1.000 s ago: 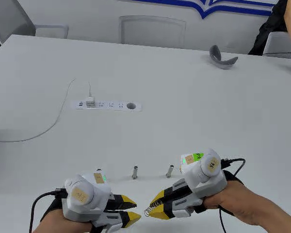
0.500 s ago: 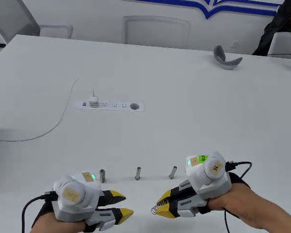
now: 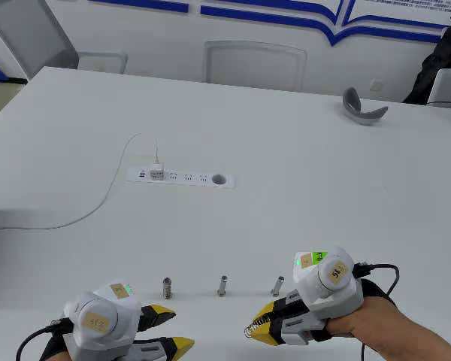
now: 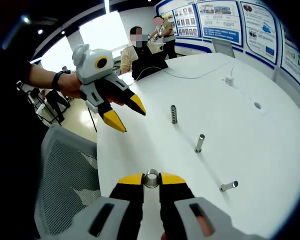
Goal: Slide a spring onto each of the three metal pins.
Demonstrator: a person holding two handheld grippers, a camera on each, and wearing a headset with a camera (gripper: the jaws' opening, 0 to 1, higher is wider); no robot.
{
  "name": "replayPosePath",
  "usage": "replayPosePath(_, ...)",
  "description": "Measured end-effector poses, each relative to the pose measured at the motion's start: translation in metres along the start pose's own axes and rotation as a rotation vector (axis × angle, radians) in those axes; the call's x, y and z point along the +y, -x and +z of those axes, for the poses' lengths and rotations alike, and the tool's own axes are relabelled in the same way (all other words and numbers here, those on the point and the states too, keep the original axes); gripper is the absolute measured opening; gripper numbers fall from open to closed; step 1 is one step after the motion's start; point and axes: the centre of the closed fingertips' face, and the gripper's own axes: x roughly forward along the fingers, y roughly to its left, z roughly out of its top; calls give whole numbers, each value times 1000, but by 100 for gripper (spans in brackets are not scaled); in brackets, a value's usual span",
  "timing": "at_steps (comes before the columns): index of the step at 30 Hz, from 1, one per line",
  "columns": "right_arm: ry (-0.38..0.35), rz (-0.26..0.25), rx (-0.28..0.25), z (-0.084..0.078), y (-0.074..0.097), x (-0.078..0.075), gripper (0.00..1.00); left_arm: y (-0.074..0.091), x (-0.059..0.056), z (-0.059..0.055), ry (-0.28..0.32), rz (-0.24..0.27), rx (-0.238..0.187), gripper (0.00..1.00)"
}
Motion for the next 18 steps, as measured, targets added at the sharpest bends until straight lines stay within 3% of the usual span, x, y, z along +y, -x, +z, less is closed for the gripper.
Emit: replayPosePath(18,44,-52,48,15,-9,-36,13,15,20,-7,24,77,-5,46)
